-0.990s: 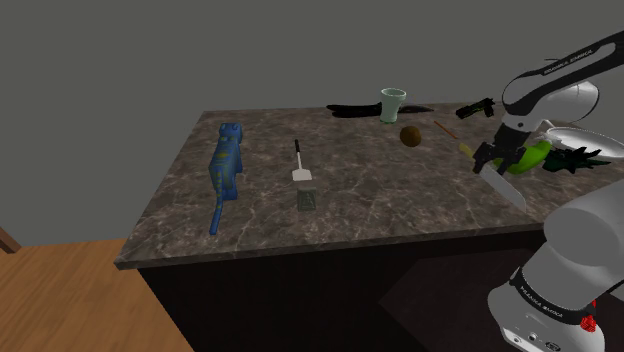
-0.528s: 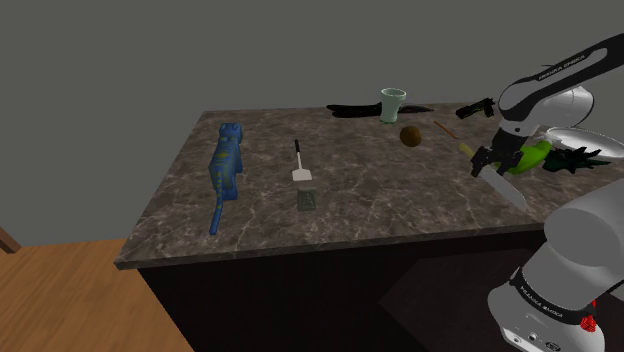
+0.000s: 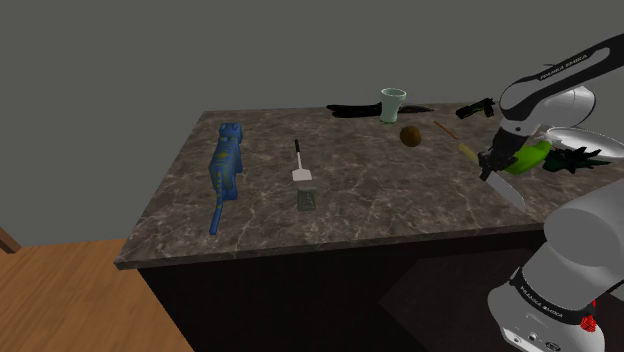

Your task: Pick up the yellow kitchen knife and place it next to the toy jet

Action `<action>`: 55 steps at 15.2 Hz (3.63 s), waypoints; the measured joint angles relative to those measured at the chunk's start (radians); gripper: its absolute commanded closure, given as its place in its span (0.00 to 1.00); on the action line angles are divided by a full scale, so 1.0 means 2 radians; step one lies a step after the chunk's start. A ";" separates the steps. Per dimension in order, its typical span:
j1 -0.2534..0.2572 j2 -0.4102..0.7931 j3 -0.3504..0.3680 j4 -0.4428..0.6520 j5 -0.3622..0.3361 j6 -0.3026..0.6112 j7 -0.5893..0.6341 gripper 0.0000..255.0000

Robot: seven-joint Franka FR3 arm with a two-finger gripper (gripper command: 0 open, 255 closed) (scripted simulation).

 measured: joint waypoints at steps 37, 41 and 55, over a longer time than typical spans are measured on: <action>0.038 0.030 -0.047 0.068 0.080 -0.048 -0.090 1.00; 0.033 0.013 -0.039 0.076 0.070 -0.071 -0.077 1.00; 0.021 -0.038 -0.014 0.133 0.049 -0.171 -0.041 1.00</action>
